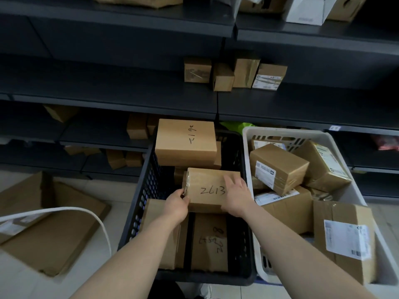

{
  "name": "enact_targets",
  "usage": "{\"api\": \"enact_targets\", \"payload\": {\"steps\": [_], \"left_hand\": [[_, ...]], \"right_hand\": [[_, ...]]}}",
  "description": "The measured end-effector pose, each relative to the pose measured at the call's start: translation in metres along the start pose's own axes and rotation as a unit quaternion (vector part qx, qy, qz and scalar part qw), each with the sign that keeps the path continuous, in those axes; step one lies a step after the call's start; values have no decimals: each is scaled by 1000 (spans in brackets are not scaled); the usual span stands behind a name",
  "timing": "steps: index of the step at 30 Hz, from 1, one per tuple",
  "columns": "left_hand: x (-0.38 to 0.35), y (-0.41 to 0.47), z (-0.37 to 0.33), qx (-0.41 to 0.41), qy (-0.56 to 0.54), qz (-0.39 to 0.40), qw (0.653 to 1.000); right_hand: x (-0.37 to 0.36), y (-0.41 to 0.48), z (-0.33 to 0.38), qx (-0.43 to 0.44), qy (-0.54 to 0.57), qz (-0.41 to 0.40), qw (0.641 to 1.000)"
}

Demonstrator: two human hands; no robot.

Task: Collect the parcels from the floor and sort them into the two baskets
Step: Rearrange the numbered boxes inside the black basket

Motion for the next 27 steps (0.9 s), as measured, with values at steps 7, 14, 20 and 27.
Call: {"api": "enact_targets", "payload": {"steps": [7,14,20,27], "left_hand": [[-1,2,4,7,-10,1,1000],[-1,-7,0,16,31,52,998],[-2,-28,20,53,122,103,986],[-19,-41,45,15,188,113,975]], "right_hand": [[4,29,10,84,-115,16,990],[-3,3,11,108,-183,10,977],[-32,-46,22,152,-207,42,965],[-77,-64,28,190,-214,68,956]]}}
Point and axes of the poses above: each hand's wrist, its own y-axis towards the middle knuckle, its own x-axis out of the back of the hand, z = x × y, the point moved 10 cm from there along y, towards the middle knuckle, and after that the axes turned 14 degrees about -y, right-handed, at the moved point
